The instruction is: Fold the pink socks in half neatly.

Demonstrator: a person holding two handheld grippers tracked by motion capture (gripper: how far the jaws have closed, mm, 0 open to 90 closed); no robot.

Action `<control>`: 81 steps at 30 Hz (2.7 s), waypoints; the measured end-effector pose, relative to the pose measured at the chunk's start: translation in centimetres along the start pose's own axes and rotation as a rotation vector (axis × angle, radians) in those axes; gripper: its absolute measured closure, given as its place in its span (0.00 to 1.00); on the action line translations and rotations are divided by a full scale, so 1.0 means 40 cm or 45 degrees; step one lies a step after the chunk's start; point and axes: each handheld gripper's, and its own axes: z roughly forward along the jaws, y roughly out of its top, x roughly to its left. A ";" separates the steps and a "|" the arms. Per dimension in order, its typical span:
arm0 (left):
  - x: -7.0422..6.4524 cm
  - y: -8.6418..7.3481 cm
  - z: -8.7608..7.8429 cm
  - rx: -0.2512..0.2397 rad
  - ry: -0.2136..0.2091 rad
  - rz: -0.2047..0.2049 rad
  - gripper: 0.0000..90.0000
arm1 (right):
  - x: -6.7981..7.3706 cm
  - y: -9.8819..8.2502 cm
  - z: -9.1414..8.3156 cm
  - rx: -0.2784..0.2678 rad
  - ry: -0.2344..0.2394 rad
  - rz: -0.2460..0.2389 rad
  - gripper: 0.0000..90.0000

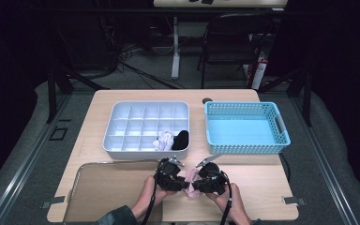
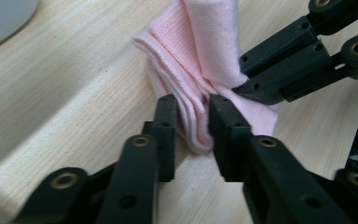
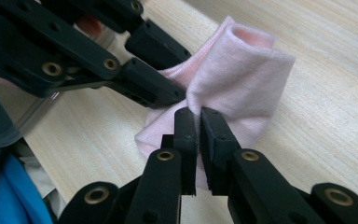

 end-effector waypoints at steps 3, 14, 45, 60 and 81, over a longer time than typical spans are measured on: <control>0.003 0.005 -0.021 -0.009 0.019 -0.001 0.73 | 0.002 -0.001 0.002 -0.001 -0.013 -0.010 0.95; 0.021 0.026 -0.051 -0.148 0.019 -0.090 0.58 | 0.023 0.001 0.016 0.001 -0.086 -0.054 0.96; 0.033 0.034 0.029 -0.025 -0.030 -0.145 0.51 | 0.049 -0.017 0.021 -0.026 -0.169 -0.040 0.93; 0.036 0.025 0.038 -0.058 -0.106 -0.118 0.77 | 0.043 -0.016 0.023 -0.033 -0.177 -0.058 0.94; 0.032 0.024 0.016 -0.102 -0.090 -0.027 0.81 | -0.112 -0.050 -0.069 -0.105 -0.259 0.037 0.25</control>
